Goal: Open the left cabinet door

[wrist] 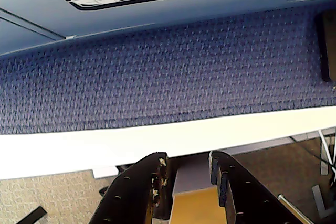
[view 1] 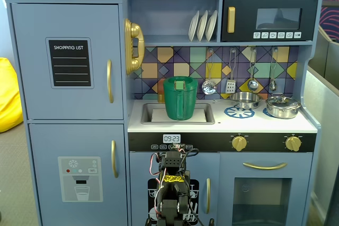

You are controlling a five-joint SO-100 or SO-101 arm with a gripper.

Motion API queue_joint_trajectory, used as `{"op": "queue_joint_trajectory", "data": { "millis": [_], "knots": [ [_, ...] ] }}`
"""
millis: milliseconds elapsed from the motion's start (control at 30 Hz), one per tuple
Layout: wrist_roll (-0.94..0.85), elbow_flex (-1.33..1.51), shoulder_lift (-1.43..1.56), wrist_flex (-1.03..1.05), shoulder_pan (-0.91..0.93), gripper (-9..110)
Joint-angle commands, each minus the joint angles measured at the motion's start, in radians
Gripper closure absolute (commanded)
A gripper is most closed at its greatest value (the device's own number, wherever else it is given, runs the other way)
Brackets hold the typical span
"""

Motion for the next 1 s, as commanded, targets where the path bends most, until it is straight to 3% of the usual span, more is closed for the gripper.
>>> {"op": "queue_joint_trajectory", "data": {
  "millis": [0, 367, 567, 967],
  "knots": [
    [-0.037, 0.008, 0.002, 0.176, 0.054, 101],
    [-0.040, 0.006, 0.002, 0.153, 0.049, 101],
    [0.098, -0.135, -0.002, -0.048, -0.115, 101],
    [0.038, -0.474, -0.123, -0.486, -0.439, 97]
  ]
}}
